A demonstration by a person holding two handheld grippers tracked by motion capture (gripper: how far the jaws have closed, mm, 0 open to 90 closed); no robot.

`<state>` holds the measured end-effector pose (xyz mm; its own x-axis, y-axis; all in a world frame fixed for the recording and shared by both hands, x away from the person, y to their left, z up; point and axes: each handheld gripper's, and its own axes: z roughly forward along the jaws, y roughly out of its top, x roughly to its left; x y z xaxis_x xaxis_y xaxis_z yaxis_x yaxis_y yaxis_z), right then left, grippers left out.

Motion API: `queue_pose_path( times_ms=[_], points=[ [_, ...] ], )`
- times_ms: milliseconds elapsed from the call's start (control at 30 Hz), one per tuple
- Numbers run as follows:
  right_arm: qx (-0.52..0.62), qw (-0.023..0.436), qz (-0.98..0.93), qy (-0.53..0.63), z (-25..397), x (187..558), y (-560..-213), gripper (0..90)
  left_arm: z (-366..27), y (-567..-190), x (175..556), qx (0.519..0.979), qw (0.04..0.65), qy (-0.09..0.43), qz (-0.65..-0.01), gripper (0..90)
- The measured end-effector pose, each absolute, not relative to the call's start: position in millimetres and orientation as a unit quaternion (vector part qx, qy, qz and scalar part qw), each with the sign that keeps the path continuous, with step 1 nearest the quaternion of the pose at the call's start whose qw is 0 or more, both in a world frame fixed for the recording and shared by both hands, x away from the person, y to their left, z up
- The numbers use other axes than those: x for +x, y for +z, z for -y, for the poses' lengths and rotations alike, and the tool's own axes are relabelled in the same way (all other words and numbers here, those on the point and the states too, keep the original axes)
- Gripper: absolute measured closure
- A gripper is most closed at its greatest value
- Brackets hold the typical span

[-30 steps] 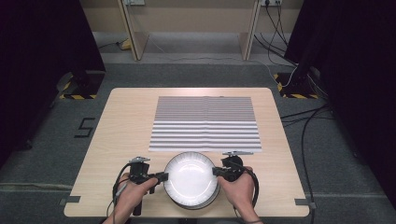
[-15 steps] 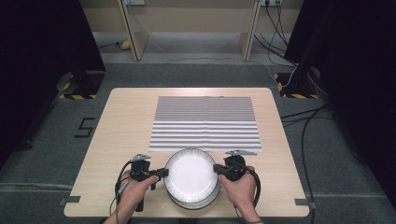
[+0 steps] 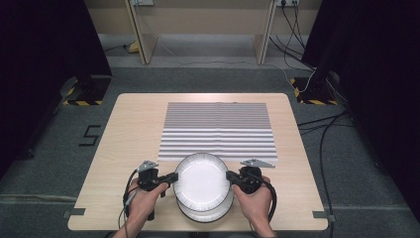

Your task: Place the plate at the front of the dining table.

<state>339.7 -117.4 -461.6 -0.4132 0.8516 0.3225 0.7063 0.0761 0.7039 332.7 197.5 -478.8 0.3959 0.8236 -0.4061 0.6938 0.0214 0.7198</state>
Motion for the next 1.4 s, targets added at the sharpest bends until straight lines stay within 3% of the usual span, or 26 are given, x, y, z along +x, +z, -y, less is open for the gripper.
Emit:
queue_pose_path(
  times_ms=[567,1400],
  points=[
    [0.536,0.105,-0.722,0.424,115.5,338.3,-462.1,86.7,-194.7,-475.1,334.7,0.676,0.470,0.084,-0.561,86.4],
    [0.533,0.151,-0.706,0.441,115.9,347.5,-441.9,87.9,-186.7,-457.3,353.6,0.688,0.477,0.115,-0.535,86.6]
  ],
)
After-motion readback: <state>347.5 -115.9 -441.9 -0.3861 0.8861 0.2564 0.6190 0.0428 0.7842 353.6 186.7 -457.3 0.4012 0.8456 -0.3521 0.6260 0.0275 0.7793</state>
